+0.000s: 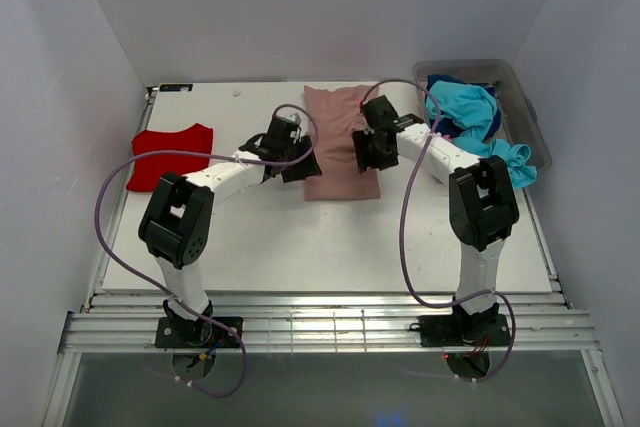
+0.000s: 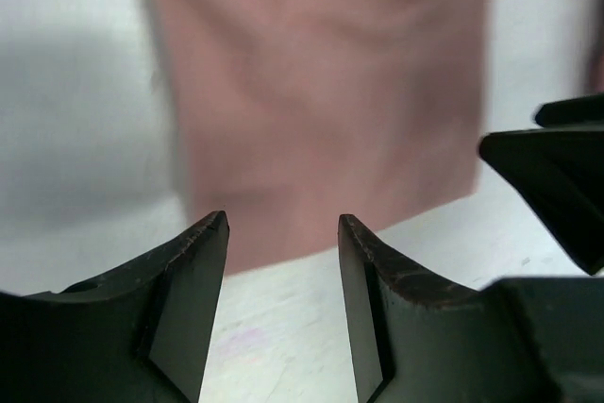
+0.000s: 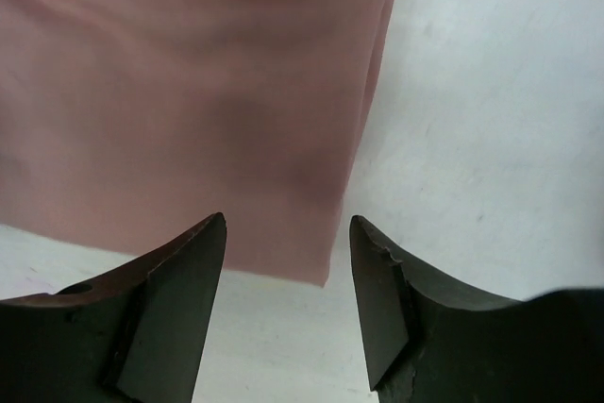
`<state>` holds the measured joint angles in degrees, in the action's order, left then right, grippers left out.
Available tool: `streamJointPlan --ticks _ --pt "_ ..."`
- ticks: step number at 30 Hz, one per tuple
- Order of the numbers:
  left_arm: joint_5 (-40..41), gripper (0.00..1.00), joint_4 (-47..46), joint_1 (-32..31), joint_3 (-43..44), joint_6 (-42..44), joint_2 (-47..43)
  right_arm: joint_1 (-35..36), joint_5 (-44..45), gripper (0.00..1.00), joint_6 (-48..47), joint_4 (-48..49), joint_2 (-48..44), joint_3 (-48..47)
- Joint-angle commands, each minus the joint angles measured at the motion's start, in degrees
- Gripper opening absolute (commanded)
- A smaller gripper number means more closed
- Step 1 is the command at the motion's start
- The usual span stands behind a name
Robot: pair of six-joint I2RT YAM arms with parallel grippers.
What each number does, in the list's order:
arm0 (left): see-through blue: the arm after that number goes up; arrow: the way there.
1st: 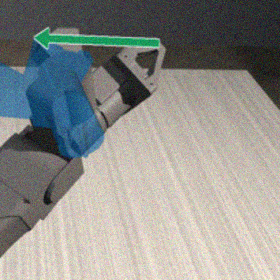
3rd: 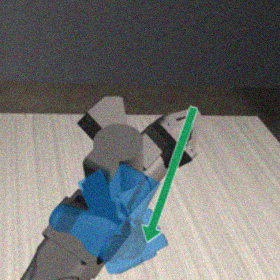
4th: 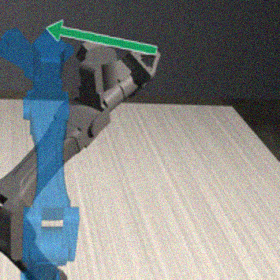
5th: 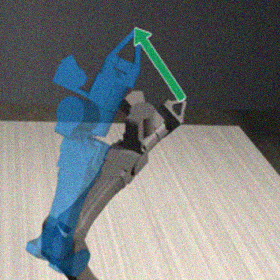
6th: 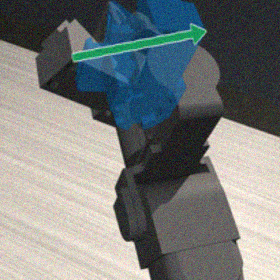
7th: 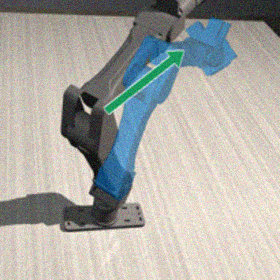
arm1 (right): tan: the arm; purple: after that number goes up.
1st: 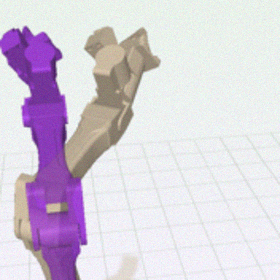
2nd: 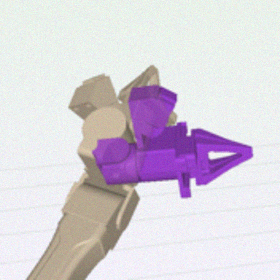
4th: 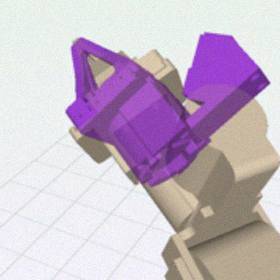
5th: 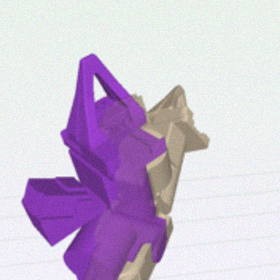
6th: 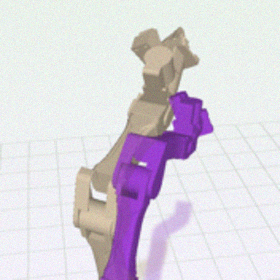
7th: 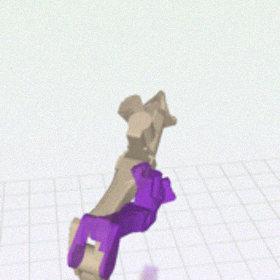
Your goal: Fold and stack the t-shirts
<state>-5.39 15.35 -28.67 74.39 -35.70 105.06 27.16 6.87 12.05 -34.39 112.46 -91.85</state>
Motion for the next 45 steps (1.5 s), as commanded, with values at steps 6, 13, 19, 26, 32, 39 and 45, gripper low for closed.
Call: streamJointPlan --ticks 6,13,19,26,32,39,45 --pt "-3.31 0.63 1.0 0.36 -9.61 -4.11 -2.92 0.7 -4.59 0.63 4.03 3.71 -7.61 14.58" --pt "-4.02 0.63 -1.2 0.36 -10.14 -4.73 -1.26 0.79 -4.5 0.63 4.73 6.53 -8.93 19.16" --pt "-2.97 0.63 -4.01 0.36 -10.49 -5.08 -1.43 0.79 -4.33 0.63 4.73 7.76 -7.53 19.43" --pt "-3.75 0.63 -4.46 0.36 -9.09 -5.07 2.78 0.79 -3.89 0.62 4.73 9.17 -4.98 17.76" --pt "-3.75 0.63 -4.63 0.36 -10.49 -4.82 3.84 0.79 -3.53 0.62 4.47 9.69 -3.13 16.09" --pt "-6.65 0.57 -5.16 0.28 -11.11 -4.2 6.3 0.79 -5.38 0.51 4.82 10.83 -2.69 18.46" --pt "-7.44 0.15 -5.07 -0.95 -16.64 -2.88 5.52 0.97 -6.26 0.09 5.0 11.63 -4.01 23.12"
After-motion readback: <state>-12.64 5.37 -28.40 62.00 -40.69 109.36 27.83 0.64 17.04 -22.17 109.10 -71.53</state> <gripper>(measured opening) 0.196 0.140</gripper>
